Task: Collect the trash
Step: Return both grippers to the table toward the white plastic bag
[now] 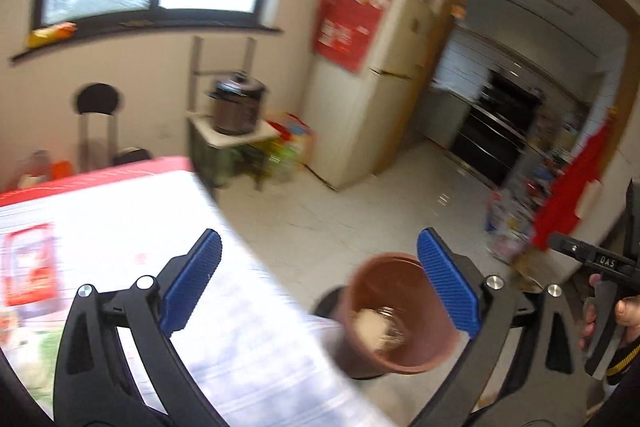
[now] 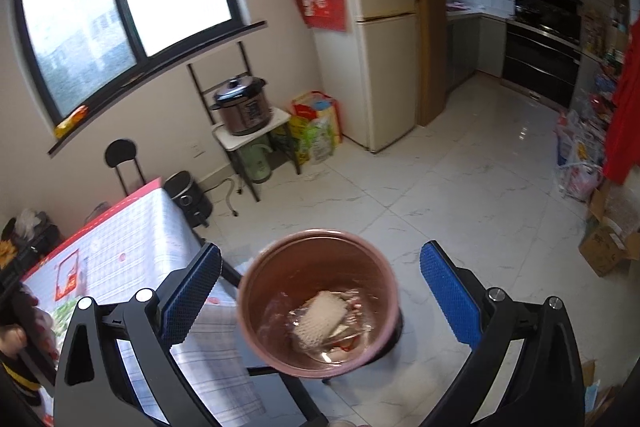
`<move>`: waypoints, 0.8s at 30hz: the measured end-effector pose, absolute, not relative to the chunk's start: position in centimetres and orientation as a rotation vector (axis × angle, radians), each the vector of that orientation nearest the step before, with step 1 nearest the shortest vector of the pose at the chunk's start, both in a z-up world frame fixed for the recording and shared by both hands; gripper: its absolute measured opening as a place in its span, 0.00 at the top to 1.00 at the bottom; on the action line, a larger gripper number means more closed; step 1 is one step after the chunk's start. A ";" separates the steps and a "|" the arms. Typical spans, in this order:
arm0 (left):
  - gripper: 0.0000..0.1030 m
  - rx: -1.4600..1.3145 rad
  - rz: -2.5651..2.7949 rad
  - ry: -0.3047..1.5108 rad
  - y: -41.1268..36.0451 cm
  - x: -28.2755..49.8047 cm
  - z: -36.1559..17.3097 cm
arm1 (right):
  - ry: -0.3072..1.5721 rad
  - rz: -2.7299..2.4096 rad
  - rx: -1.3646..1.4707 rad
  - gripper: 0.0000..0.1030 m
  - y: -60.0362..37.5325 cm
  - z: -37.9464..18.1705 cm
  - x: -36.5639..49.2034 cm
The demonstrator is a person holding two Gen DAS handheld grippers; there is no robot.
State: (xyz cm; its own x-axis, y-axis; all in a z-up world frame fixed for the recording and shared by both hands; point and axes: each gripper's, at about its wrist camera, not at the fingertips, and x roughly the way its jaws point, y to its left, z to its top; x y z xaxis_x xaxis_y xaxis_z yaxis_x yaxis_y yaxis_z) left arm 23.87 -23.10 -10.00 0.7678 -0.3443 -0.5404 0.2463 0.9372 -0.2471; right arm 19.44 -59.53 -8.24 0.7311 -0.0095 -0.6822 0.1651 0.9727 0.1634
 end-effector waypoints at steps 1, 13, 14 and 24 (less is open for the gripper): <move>0.06 -0.174 -0.283 0.604 -21.3 23.1 -9.5 | 0.745 -0.080 0.214 0.05 -59.0 -8.3 19.6; 0.06 -0.316 0.239 0.476 -0.8 7.6 -7.5 | 0.776 0.150 0.156 0.05 -48.9 -9.4 22.3; 0.06 -0.333 0.280 0.476 0.6 6.2 -7.8 | 0.780 0.173 0.148 0.05 -47.7 -9.6 22.4; 0.06 -0.386 0.508 0.519 9.4 -3.6 -11.2 | 0.836 0.403 0.052 0.05 -35.0 -9.7 21.8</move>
State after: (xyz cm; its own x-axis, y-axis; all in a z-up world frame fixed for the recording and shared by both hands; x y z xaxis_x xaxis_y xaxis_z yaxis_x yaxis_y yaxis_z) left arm -3.56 9.42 -11.21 0.7508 0.3576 -0.5554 -0.5471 0.8078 -0.2195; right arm 21.77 -34.97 -9.68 0.5996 0.3677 -0.7108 -0.3270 0.9232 0.2018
